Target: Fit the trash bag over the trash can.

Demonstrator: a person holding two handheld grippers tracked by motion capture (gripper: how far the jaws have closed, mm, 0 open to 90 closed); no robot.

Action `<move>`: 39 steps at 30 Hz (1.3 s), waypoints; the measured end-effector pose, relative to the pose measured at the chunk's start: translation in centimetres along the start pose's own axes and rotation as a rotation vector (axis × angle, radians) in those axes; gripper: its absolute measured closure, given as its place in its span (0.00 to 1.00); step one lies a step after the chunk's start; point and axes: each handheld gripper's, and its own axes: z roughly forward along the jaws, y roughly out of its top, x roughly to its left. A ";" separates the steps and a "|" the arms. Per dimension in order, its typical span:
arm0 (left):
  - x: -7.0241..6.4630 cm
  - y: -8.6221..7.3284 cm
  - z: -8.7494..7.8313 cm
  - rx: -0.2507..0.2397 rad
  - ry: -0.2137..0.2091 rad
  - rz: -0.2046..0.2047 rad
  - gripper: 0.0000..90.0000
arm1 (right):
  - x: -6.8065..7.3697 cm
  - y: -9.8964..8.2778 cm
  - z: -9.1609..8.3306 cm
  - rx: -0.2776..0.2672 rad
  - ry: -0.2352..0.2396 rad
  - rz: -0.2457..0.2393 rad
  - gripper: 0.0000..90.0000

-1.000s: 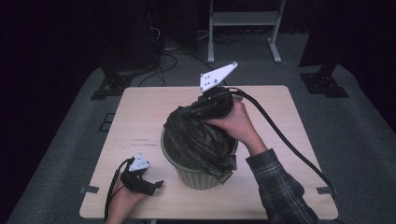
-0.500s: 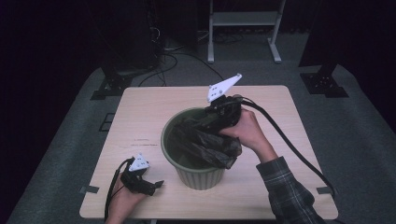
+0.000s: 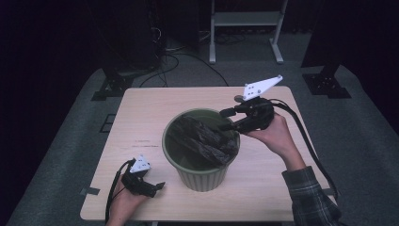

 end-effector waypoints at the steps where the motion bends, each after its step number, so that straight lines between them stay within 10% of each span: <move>1: 0.0 0.0 0.0 0.000 0.000 0.000 0.00 | 0.1 -0.2 -0.3 -0.004 0.000 -0.001 0.51; 16: 0.0 0.0 0.0 0.000 0.000 0.000 0.00 | 2.3 -4.2 -4.3 -0.069 -0.009 0.037 0.50; 27: 0.0 0.0 0.0 0.000 0.002 -0.001 0.00 | 5.7 -5.7 -5.2 -0.150 0.085 0.029 0.49; 39: 0.0 0.0 0.0 -0.001 0.001 -0.002 0.00 | 5.9 -4.3 -3.7 -0.185 0.158 -0.005 0.80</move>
